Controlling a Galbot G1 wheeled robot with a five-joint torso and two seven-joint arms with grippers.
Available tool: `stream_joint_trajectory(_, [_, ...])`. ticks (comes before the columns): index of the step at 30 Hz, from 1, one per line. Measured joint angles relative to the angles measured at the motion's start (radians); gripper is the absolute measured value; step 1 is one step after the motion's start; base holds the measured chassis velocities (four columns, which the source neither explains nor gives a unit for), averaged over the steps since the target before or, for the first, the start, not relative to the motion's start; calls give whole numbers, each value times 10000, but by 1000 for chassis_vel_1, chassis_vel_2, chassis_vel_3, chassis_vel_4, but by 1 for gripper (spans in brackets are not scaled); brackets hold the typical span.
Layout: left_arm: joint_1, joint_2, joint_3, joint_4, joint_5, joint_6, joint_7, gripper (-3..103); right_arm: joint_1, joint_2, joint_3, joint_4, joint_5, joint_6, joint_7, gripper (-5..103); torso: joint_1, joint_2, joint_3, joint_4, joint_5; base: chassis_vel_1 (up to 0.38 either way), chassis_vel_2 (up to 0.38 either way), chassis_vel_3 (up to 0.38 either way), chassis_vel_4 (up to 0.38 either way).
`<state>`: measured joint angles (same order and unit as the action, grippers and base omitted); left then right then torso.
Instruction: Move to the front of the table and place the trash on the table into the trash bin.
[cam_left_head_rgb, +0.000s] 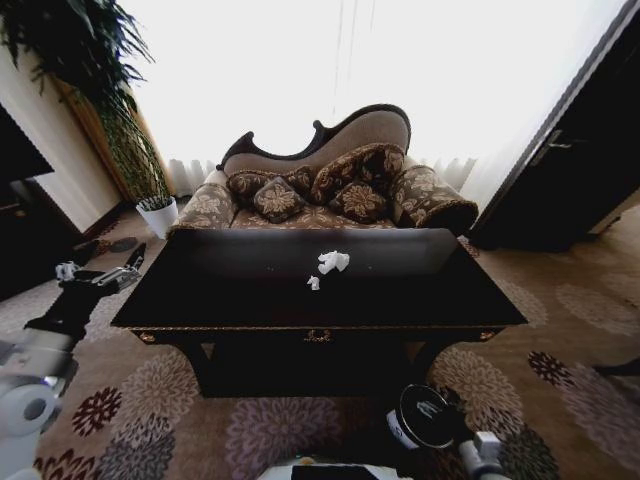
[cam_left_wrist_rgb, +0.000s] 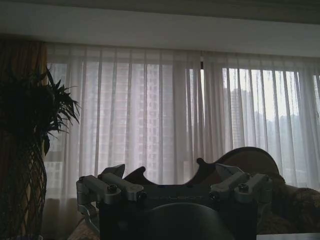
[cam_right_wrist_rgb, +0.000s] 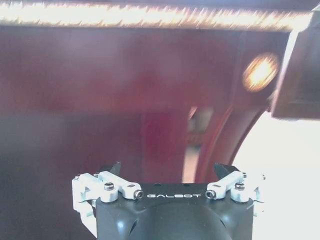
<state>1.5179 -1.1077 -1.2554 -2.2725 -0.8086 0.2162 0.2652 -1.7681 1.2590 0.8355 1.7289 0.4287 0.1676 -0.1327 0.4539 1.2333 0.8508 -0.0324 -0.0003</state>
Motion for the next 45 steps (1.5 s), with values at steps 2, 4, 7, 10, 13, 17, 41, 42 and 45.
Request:
stream_joint_trajectory(2, [-36,3,41,47,4,8,-3,100,-99,-71,403,415,453,20,214,100,0,0,0,-1,0,0,0,0,0])
stream_joint_trajectory(4, [-81,-3,137,82,42,13,-7,100,-168,-215,712,712,691,25,289,100,-1,0,0,-1,1,0,0,0,0])
stream_joint_trajectory(7, [-127,-18,239,111,86,19,-22,100,-241,-391,996,1047,924,25,390,100,0,0,0,-1,0,0,0,0,0])
stream_joint_trajectory(10, [-164,-27,308,128,116,23,-36,100,-273,-553,1200,1426,1197,-46,564,100,0,0,1,-2,3,0,0,0,0])
stream_joint_trajectory(13, [-183,-18,339,145,122,27,-48,100,-167,-1047,1642,1987,1594,-298,767,100,0,0,1,0,2,0,0,0,0])
stream_joint_trajectory(17, [-156,21,303,151,119,27,-51,100,-54,-1665,2185,2475,1958,-596,827,100,0,0,1,0,2,0,0,0,0])
stream_joint_trajectory(41, [99,132,-43,37,54,29,-67,100,1642,-4822,1083,3991,4357,-1612,372,100,1,-1,2,0,1,0,0,0,0])
stream_joint_trajectory(42, [129,144,-116,27,36,29,-67,100,1967,-5267,632,4002,4354,-1757,393,100,1,-1,1,-1,1,0,0,0,0])
stream_joint_trajectory(45, [146,150,-164,9,23,29,-67,100,2494,-5887,-44,3891,4188,-1938,455,100,0,-1,1,0,-1,0,0,0,0])
